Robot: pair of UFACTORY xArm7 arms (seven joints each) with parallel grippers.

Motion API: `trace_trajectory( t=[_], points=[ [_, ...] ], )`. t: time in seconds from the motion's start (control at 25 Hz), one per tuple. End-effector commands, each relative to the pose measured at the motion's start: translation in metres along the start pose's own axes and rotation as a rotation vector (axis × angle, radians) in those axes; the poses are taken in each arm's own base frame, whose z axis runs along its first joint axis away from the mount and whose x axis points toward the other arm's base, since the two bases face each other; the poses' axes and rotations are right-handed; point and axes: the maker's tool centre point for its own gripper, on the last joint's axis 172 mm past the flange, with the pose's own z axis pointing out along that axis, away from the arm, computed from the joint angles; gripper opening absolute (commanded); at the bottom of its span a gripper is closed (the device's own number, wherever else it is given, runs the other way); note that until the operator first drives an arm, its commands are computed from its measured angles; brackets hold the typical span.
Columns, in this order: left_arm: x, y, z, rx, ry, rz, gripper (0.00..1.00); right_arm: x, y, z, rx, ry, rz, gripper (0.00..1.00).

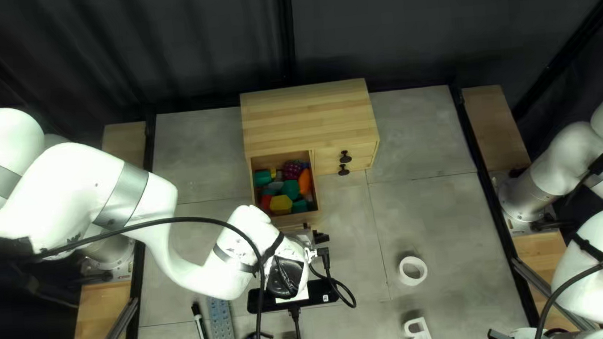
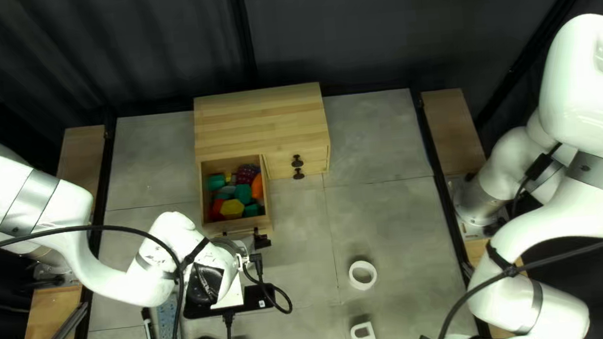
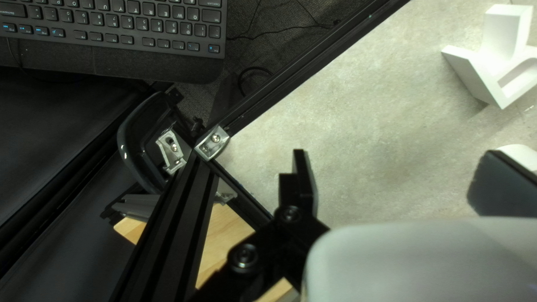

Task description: Open drawers and place objects into drawer and close

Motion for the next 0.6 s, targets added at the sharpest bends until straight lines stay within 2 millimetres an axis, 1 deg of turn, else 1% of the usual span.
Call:
trace_trajectory(
  t=[0.04, 0.24, 0.6],
  points=[
    [-0.002, -0.001, 0.001, -0.003, -0.006, 0.001, 1.0, 0.0, 0.0, 0.0, 0.0, 0.0, 0.0, 1.0],
    [-0.005, -0.002, 0.004, -0.005, -0.008, 0.003, 1.0, 0.0, 0.0, 0.0, 0.0, 0.0, 0.0, 1.0],
    [-0.017, -0.003, 0.003, -0.01, -0.021, 0.0, 1.0, 0.0, 0.0, 0.0, 0.0, 0.0, 0.0, 1.0]
  ],
)
